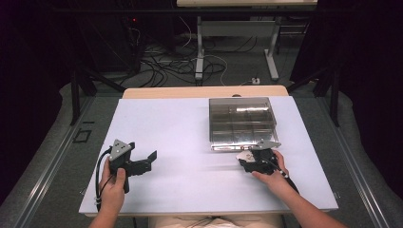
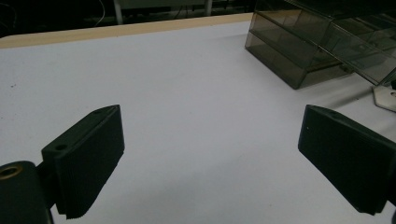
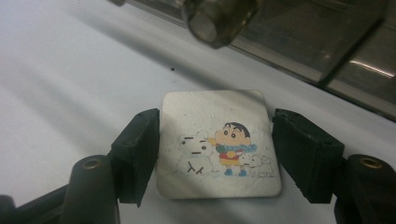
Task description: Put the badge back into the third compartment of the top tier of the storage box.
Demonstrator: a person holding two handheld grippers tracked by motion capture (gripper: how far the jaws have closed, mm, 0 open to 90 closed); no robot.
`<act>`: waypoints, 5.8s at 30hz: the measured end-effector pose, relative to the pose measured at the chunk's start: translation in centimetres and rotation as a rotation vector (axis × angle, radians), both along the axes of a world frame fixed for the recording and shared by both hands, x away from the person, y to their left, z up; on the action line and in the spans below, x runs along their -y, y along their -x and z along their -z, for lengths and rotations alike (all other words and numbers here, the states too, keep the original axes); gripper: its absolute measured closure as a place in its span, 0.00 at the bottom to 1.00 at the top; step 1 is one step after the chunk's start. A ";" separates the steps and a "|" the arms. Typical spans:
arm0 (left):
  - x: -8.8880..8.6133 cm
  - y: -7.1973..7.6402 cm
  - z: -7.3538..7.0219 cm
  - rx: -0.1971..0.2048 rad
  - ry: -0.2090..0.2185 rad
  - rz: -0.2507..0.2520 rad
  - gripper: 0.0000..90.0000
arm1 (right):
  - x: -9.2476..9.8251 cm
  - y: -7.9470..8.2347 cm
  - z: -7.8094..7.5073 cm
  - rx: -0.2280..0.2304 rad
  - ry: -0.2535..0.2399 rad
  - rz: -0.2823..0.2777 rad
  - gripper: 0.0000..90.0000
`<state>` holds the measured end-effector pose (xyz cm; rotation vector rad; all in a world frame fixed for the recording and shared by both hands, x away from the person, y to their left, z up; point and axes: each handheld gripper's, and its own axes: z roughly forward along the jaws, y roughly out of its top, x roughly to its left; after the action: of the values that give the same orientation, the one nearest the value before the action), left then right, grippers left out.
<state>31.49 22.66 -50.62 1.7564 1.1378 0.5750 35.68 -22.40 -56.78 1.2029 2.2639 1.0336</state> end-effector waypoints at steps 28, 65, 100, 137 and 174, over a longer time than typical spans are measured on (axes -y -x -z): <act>-0.1 -0.1 0.0 0.002 -0.004 0.004 0.08 | -0.8 0.9 -0.6 -0.006 -0.015 -0.036 0.37; 0.1 -0.1 0.0 -0.004 0.001 0.005 0.08 | -2.6 4.0 -3.2 0.007 0.007 -0.132 0.37; 0.2 -0.1 0.1 0.000 0.003 0.002 0.08 | -0.8 6.1 -5.9 0.016 -0.014 -0.060 0.37; 0.2 -0.1 0.0 -0.005 -0.006 0.012 0.08 | 1.4 7.0 -7.9 0.016 -0.021 0.018 0.37; 0.2 -0.1 0.0 -0.005 -0.005 0.015 0.09 | 3.1 4.4 -11.3 0.038 -0.068 0.146 0.37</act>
<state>31.61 22.44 -50.63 1.7699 1.1272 0.5648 31.33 -25.48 -45.43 1.3422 2.0931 1.0754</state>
